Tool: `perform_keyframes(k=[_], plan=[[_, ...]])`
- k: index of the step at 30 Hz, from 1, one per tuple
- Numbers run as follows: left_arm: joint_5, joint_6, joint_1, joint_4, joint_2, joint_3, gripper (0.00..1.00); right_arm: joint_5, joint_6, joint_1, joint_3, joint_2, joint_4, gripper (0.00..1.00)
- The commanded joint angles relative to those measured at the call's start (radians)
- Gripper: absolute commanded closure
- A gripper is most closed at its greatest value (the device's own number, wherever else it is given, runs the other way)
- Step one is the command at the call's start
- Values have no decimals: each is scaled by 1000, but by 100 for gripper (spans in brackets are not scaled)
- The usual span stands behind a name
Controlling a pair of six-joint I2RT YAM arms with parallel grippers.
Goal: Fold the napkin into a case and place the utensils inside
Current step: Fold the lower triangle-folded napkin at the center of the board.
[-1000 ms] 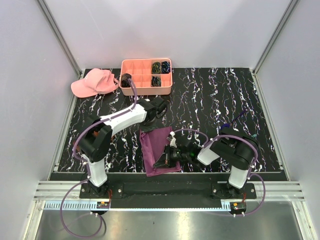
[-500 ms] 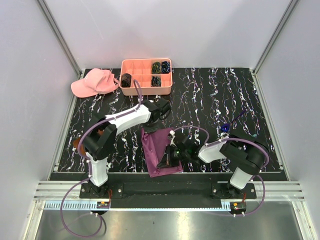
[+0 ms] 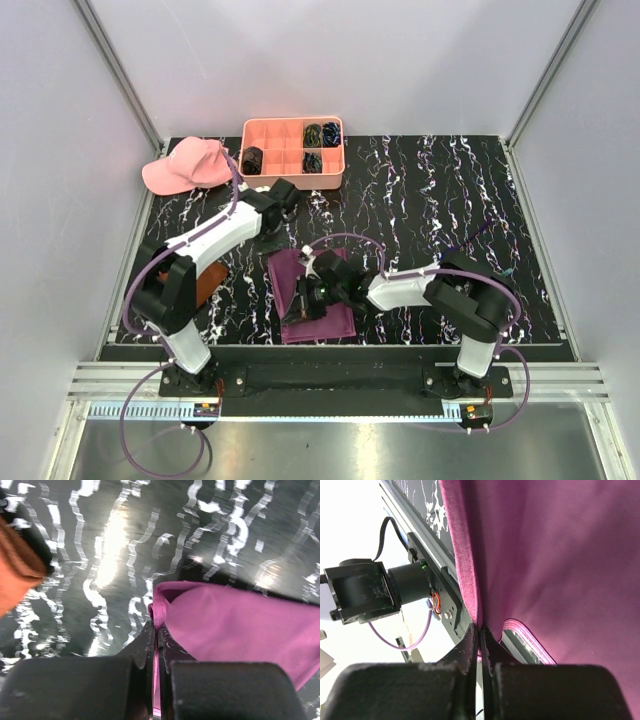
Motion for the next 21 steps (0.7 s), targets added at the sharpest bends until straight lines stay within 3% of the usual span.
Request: perform_keyframes(k=[1, 8, 21], plan=[[-100, 53, 54, 134, -89, -18, 100, -131, -23, 39, 43, 34, -93, 100], [-65, 58, 85, 153, -100, -29, 100, -139, 3, 39, 10, 14, -46, 100], [-84, -57, -73, 142, 124, 157, 100, -133, 86, -41, -324, -125, 131, 100]])
